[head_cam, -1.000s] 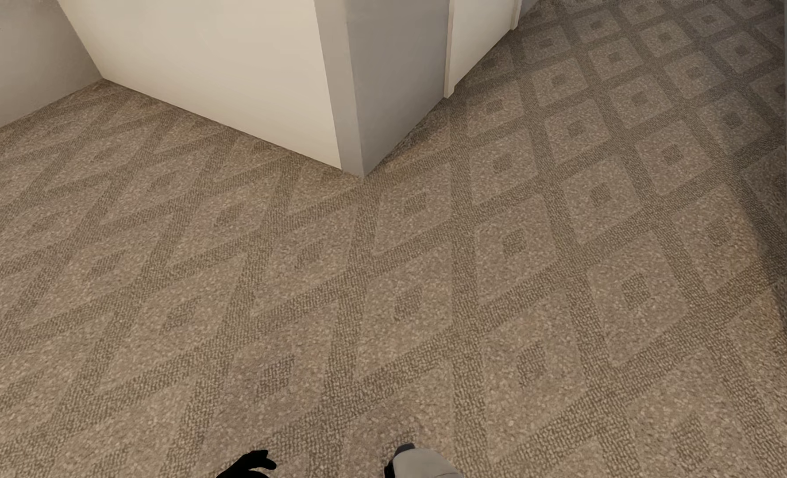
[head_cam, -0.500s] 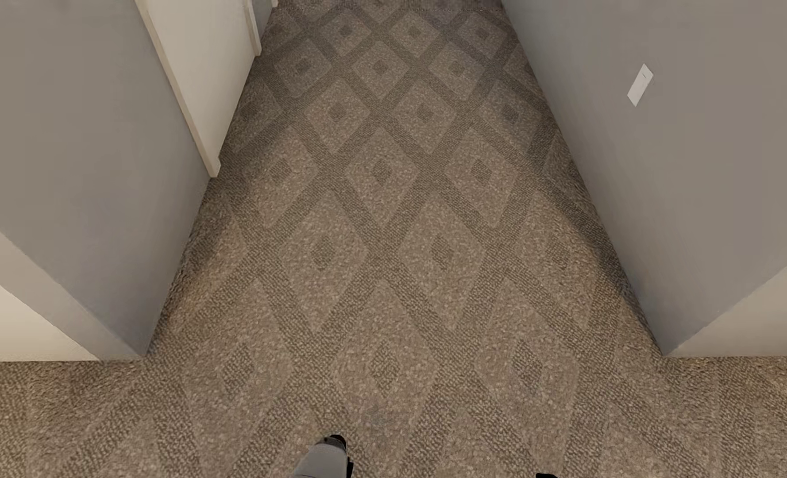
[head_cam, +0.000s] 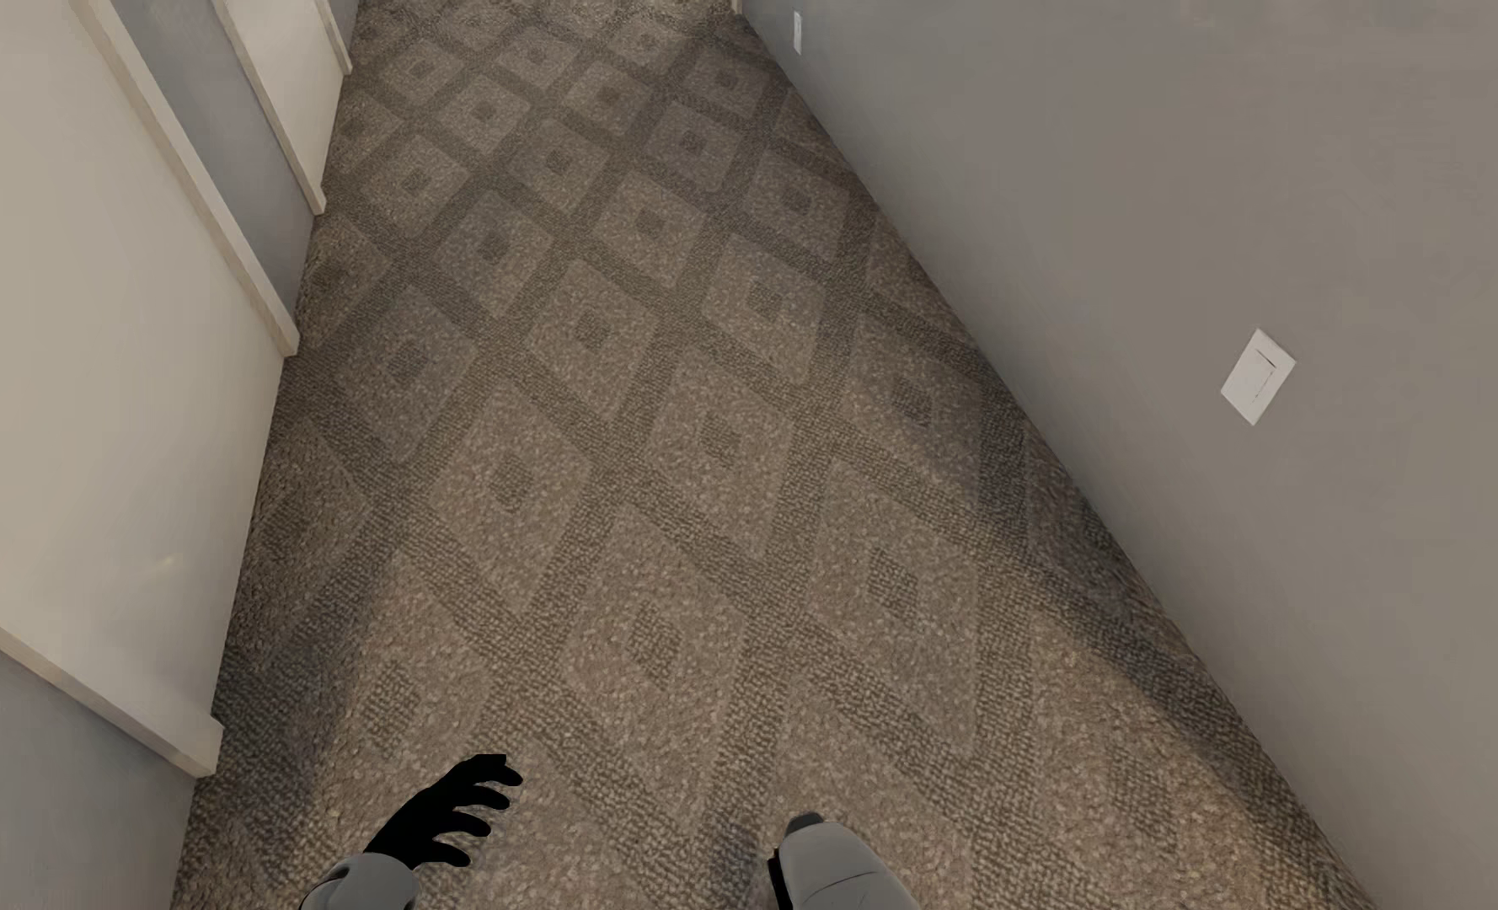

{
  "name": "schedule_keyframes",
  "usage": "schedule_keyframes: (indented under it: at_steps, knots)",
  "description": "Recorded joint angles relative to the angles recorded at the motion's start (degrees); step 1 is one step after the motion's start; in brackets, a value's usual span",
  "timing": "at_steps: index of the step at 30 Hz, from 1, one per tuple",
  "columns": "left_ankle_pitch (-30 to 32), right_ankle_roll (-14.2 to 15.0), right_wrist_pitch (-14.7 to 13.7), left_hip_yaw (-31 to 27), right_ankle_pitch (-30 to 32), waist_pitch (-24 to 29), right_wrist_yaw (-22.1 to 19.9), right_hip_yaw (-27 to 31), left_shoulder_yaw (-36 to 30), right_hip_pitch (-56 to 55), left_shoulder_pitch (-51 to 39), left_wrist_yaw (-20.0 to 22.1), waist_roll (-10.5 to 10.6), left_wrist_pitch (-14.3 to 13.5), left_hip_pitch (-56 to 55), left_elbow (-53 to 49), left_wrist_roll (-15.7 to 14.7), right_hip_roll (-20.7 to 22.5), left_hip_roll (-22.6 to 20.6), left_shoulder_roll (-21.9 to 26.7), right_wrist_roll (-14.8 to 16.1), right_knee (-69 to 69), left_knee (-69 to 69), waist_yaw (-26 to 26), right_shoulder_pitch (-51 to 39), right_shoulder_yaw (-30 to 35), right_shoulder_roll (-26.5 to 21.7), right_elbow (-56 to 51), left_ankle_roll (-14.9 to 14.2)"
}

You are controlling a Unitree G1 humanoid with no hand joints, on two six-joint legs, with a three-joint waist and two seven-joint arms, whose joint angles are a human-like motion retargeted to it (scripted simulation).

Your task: Go around the corner

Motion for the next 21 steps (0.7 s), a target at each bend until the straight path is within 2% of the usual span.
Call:
schedule_keyframes:
  at_steps: [1, 2, 3, 4, 5, 6, 8, 9, 10, 11, 12, 13, 14, 15, 16, 17, 18, 19, 20, 21]
  knots:
    - [11.67, 0.0, 0.0, 0.0, 1.33, -0.11, 0.0, 0.0, -0.31, 0.52, 1.95, 0.0, 1.71, 0.0, -3.22, 1.6, 0.0, 2.44, 1.35, -1.78, 0.0, 6.26, 11.01, 1.75, -0.44, 1.34, 0.33, 2.36, 0.0]
    - [19.79, 0.0, 0.0, 0.0, -1.1, 1.92, 0.0, 0.0, -1.03, 5.81, 4.3, 0.0, 2.58, 0.0, -7.68, 2.26, 0.0, 6.23, 1.92, -2.34, 0.0, 7.34, 24.73, 4.04, -1.12, 0.66, 0.72, 2.07, 0.0]
    - [17.09, 0.0, 0.0, 0.0, -3.48, 2.97, 0.0, 0.0, -4.31, 10.47, 5.25, 0.0, 2.55, 0.0, -13.5, 4.05, 0.0, 8.37, 1.15, -2.91, 0.0, 6.99, 36.89, 6.84, -1.7, 0.62, 1.52, 0.62, 0.0]
    - [11.36, 0.0, 0.0, 0.0, -4.39, 3.46, 0.0, 0.0, -7.42, 16.65, 5.9, 0.0, 2.2, 0.0, -20.86, 7.94, 0.0, 9.21, -0.32, -4.15, 0.0, 3.66, 44.51, 9.52, -2.5, -0.11, 2.21, -1.84, 0.0]
    - [9.48, 0.0, 0.0, 0.0, -4.49, 3.04, 0.0, 0.0, -4.93, 22.45, 8.89, 0.0, 0.26, 0.0, -27.9, 10.26, 0.0, 8.33, -3.52, -5.85, 0.0, -0.36, 44.96, 13.13, -3.07, -1.4, 3.29, -5.66, 0.0]
    - [11.57, 0.0, 0.0, 0.0, -4.48, 3.26, 0.0, 0.0, -6.79, 28.88, 11.53, 0.0, -0.6, 0.0, -33.15, 12.44, 0.0, 8.51, -4.82, -6.03, 0.0, -4.9, 38.99, 17.12, -3.49, -2.61, 3.69, -10.04, 0.0]
    - [20.39, 0.0, 0.0, 0.0, -4.94, 3.09, 0.0, 0.0, -10.64, 39.49, 16.56, 0.0, -2.36, 0.0, -41.06, 16.21, 0.0, 6.59, -6.47, -5.72, 0.0, -11.52, 14.6, 24.1, -5.49, -3.46, 3.62, -19.57, 0.0]
    - [17.49, 0.0, 0.0, 0.0, -6.01, 2.69, 0.0, 0.0, -11.2, 42.8, 18.45, 0.0, -2.06, 0.0, -44.15, 17.89, 0.0, 6.18, -5.42, -5.65, 0.0, -12.89, 2.33, 26.65, -7.81, -3.77, 3.14, -23.87, 0.0]
    - [2.85, 0.0, 0.0, 0.0, -7.91, 2.36, 0.0, 0.0, -18.04, 45.9, 19.08, 0.0, -1.59, 0.0, -45.8, 19.93, 0.0, 6.12, -4.6, -4.63, 0.0, -13.89, -7.3, 28.67, -10.64, -3.56, 2.24, -26.73, 0.0]
    - [-12.53, 0.0, 0.0, 0.0, -10.06, 2.02, 0.0, 0.0, -19.98, 48.85, 20.96, 0.0, -1.3, 0.0, -47.73, 20.52, 0.0, 5.38, -3.25, -4.11, 0.0, -13.52, -9.27, 31.01, -12.55, -4.65, 1.74, -29.66, 0.0]
    - [-16.83, 0.0, 0.0, 0.0, -11.37, 2.12, 0.0, 0.0, -21.55, 51.36, 22.48, 0.0, -0.99, 0.0, -49.82, 21.03, 0.0, 4.96, -1.21, -3.66, 0.0, -13.16, -8.59, 33.4, -14.22, -6.11, 1.61, -31.2, 0.0]
    - [-11.22, 0.0, 0.0, 0.0, -9.8, 2.85, 0.0, 0.0, -22.95, 54.94, 23.61, 0.0, -1.63, 0.0, -51.38, 22.54, 0.0, 3.63, -1.3, -3.54, 0.0, -12.48, -8.66, 34.85, -14.52, -8.0, 2.04, -32.03, 0.0]
    - [1.98, 0.0, 0.0, 0.0, -4.52, 2.35, 0.0, 0.0, -23.05, 55.81, 24.53, 0.0, -2.37, 0.0, -53.32, 23.18, 0.0, 1.95, -2.36, -3.41, 0.0, -9.37, -6.01, 35.97, -13.93, -9.36, 2.57, -31.79, 0.0]
    - [15.62, 0.0, 0.0, 0.0, 4.02, 0.41, 0.0, 0.0, -21.95, 54.17, 25.4, 0.0, -3.71, 0.0, -54.81, 24.7, 0.0, 0.21, -4.52, -4.07, 0.0, -3.95, -3.27, 35.55, -12.7, -10.16, 3.23, -30.56, 0.0]
    - [20.61, 0.0, 0.0, 0.0, 14.24, 0.17, 0.0, 0.0, -22.72, 52.02, 25.67, 0.0, -5.77, 0.0, -53.96, 25.56, 0.0, -2.04, -8.1, -4.19, 0.0, 5.19, 1.25, 33.5, -11.35, -9.57, 4.15, -27.9, 0.0]
    - [19.44, 0.0, 0.0, 0.0, 19.8, 1.3, 0.0, 0.0, -23.3, 48.73, 24.82, 0.0, -7.01, 0.0, -50.67, 25.38, 0.0, -2.46, -10.85, -3.79, 0.0, 15.55, 4.61, 30.97, -10.52, -7.63, 4.98, -23.95, 0.0]
    - [16.67, 0.0, 0.0, 0.0, 14.88, 2.42, 0.0, 0.0, -25.08, 42.65, 22.48, 0.0, -7.17, 0.0, -45.68, 24.41, 0.0, -2.45, -12.69, -3.53, 0.0, 26.9, 4.25, 28.99, -10.5, -5.28, 5.43, -19.97, 0.0]
    - [13.21, 0.0, 0.0, 0.0, 6.41, 3.19, 0.0, 0.0, -24.2, 36.64, 19.95, 0.0, -6.79, 0.0, -39.31, 22.37, 0.0, -2.11, -14.11, -3.54, 0.0, 34.45, 2.01, 26.65, -10.17, -2.18, 5.43, -16.12, 0.0]
    - [9.22, 0.0, 0.0, 0.0, 0.27, 3.33, 0.0, 0.0, -22.77, 30.36, 17.38, 0.0, -5.53, 0.0, -33.02, 19.71, 0.0, -0.85, -14.14, -3.74, 0.0, 37.87, -0.92, 23.52, -9.21, -0.02, 5.18, -12.94, 0.0]
    - [4.78, 0.0, 0.0, 0.0, -2.95, 3.34, 0.0, 0.0, -19.41, 26.16, 15.78, 0.0, -3.85, 0.0, -26.46, 15.22, 0.0, 0.74, -12.89, -3.59, 0.0, 36.06, -3.76, 19.48, -6.83, 0.96, 4.76, -11.41, 0.0]
